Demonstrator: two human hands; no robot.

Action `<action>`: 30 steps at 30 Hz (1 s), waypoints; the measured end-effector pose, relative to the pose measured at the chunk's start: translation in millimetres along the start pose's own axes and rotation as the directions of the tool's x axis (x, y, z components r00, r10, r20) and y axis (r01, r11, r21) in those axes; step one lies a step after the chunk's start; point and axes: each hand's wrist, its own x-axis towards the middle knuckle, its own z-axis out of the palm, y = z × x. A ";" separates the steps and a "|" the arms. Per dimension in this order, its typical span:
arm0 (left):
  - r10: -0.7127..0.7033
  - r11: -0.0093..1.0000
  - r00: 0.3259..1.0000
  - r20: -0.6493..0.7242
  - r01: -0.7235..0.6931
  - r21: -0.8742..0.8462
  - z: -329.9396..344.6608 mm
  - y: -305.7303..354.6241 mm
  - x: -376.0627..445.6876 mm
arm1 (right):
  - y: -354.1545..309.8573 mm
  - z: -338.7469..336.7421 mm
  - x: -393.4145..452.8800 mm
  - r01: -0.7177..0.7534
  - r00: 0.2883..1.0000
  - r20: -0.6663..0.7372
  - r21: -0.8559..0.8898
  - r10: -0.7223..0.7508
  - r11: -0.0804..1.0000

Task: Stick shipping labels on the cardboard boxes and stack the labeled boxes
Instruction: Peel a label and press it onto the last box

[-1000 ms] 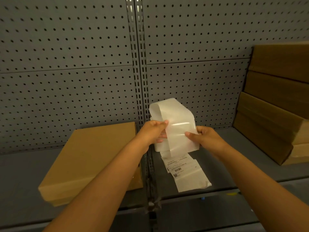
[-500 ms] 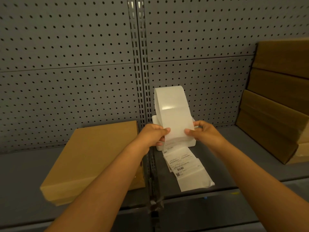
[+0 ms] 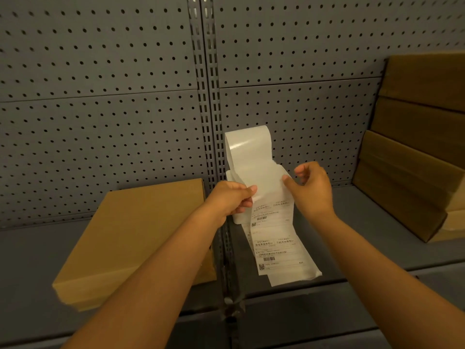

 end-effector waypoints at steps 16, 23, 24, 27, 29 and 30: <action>0.065 0.998 0.997 -0.037 -0.066 -0.023 7.5 1.9 2.4 | -8.9 23.0 -25.1 -0.048 0.952 0.305 0.049 0.031 0.998; 0.086 0.996 0.996 -0.019 -0.087 -0.036 5.3 7.1 -0.2 | -11.4 23.9 -21.2 -0.123 0.943 0.321 0.078 0.092 0.989; 0.095 0.995 0.995 -0.019 -0.095 -0.031 5.5 7.4 -0.6 | -11.5 23.8 -20.8 -0.129 0.942 0.321 0.079 0.098 0.988; 0.111 0.994 0.994 -0.021 -0.112 -0.018 6.1 7.9 -0.4 | -11.2 23.6 -19.7 -0.156 0.937 0.329 0.101 0.115 0.983; 0.115 0.993 0.993 -0.026 -0.116 -0.019 6.7 9.0 -1.3 | -11.3 23.6 -19.3 -0.168 0.936 0.330 0.112 0.123 0.979; 0.118 0.993 0.993 -0.027 -0.118 -0.021 7.1 9.6 -2.1 | -11.3 23.8 -19.2 -0.172 0.936 0.328 0.113 0.127 0.979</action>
